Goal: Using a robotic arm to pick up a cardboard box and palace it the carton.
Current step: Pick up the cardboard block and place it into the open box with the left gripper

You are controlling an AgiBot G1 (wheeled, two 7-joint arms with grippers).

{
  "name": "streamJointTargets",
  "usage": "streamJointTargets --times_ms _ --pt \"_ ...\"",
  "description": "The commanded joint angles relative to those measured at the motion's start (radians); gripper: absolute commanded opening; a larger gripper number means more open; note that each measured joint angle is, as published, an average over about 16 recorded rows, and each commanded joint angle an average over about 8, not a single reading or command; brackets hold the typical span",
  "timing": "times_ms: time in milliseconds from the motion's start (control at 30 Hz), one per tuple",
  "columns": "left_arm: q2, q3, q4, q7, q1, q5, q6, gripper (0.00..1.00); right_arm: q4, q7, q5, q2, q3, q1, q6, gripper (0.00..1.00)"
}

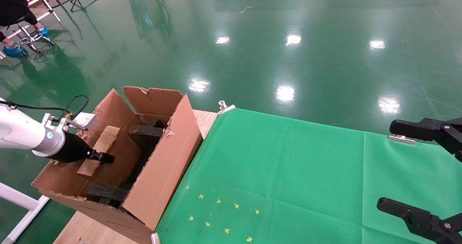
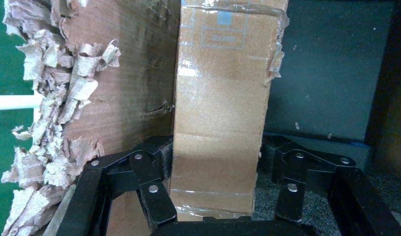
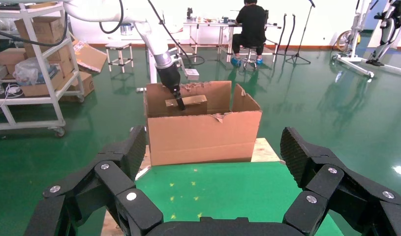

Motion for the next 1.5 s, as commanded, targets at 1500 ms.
streamJointTargets --times_ms 1500 --pt "0.054 -0.042 -0.014 -0.045 -0.322 -0.063 0.027 1.0 0.0 0.0 0.0 0.0 0.0 0.0 0.0 1.0"
